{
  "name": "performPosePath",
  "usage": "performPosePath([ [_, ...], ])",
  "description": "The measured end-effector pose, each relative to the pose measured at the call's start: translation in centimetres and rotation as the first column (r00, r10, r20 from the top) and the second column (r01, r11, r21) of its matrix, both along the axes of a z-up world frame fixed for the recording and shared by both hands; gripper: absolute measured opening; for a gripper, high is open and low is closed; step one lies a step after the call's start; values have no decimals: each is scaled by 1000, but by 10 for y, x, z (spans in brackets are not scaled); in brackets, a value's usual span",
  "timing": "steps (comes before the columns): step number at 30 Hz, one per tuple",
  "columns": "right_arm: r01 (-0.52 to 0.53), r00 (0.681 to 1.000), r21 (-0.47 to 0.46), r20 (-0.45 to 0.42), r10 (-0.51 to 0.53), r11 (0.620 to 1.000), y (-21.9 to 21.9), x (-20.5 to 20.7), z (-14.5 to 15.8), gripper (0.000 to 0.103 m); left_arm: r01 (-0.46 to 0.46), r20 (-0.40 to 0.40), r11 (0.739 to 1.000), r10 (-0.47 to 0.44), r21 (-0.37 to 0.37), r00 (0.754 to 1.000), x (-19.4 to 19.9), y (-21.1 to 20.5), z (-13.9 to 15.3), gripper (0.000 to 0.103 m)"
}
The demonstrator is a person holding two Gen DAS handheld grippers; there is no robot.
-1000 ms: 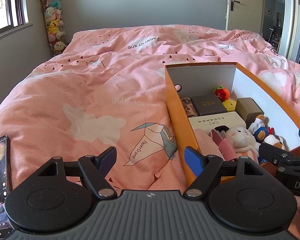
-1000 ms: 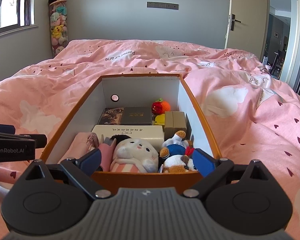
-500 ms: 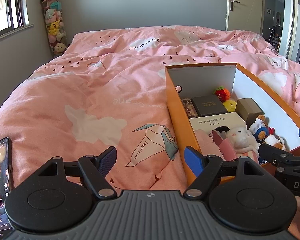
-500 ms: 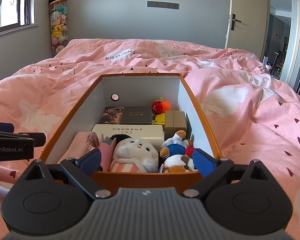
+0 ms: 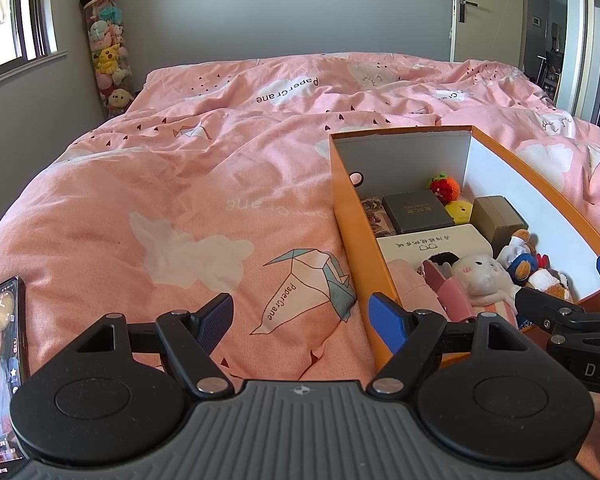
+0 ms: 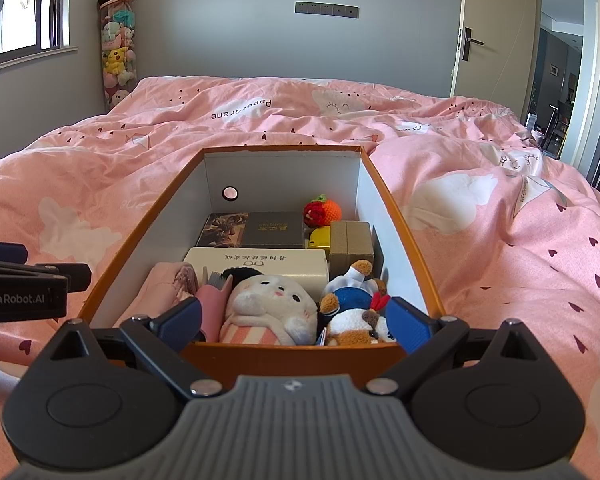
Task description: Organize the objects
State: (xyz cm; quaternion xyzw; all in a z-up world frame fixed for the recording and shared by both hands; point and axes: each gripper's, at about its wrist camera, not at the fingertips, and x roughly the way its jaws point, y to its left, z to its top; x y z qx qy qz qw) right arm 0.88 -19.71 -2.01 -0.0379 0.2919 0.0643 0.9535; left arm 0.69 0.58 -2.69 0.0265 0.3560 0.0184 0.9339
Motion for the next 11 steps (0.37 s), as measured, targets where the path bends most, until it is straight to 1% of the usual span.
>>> performPosePath([
  [8,0,1000,0,0,0,1000,0,0,0,98,22,11,1000,-22,6,1000,-1,-2,1,90],
  [11,-1,1000,0,0,1,1000,0,0,0,98,22,11,1000,-22,4,1000,-1,-1,1,92],
])
